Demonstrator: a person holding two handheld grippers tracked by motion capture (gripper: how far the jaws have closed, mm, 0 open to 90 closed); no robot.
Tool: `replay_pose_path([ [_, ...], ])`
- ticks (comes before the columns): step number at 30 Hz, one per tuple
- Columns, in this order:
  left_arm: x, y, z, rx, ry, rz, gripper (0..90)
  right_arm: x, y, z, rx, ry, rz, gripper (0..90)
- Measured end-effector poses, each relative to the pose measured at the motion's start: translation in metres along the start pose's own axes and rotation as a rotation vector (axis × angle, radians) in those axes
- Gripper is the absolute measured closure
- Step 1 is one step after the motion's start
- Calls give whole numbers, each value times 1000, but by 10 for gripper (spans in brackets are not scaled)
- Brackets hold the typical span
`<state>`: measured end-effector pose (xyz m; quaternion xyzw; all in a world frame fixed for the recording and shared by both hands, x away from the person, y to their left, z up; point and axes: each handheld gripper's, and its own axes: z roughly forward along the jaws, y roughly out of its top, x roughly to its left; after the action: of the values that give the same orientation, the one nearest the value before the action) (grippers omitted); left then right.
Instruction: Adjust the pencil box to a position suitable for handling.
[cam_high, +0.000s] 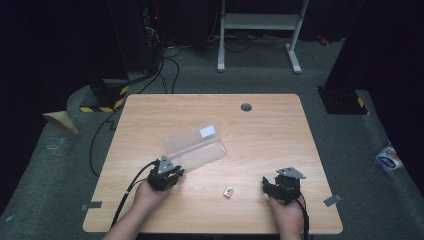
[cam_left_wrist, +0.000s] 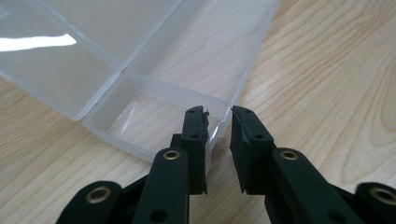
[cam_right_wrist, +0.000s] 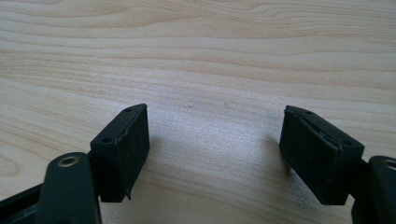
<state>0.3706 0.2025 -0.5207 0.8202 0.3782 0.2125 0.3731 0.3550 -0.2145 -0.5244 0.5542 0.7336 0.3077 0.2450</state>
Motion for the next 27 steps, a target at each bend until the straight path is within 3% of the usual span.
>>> replay_pose_path([
  [11, 13, -5, -8, -11, 36, -31, 723, 0, 0, 0, -1, 0, 0, 245],
  [21, 19, -4, -11, -24, 96, -37, 608, 0, 0, 0, 0, 0, 4, 245],
  [27, 27, -4, -17, -55, 128, -65, 533, 0, 0, 0, 0, 0, 3, 245],
])
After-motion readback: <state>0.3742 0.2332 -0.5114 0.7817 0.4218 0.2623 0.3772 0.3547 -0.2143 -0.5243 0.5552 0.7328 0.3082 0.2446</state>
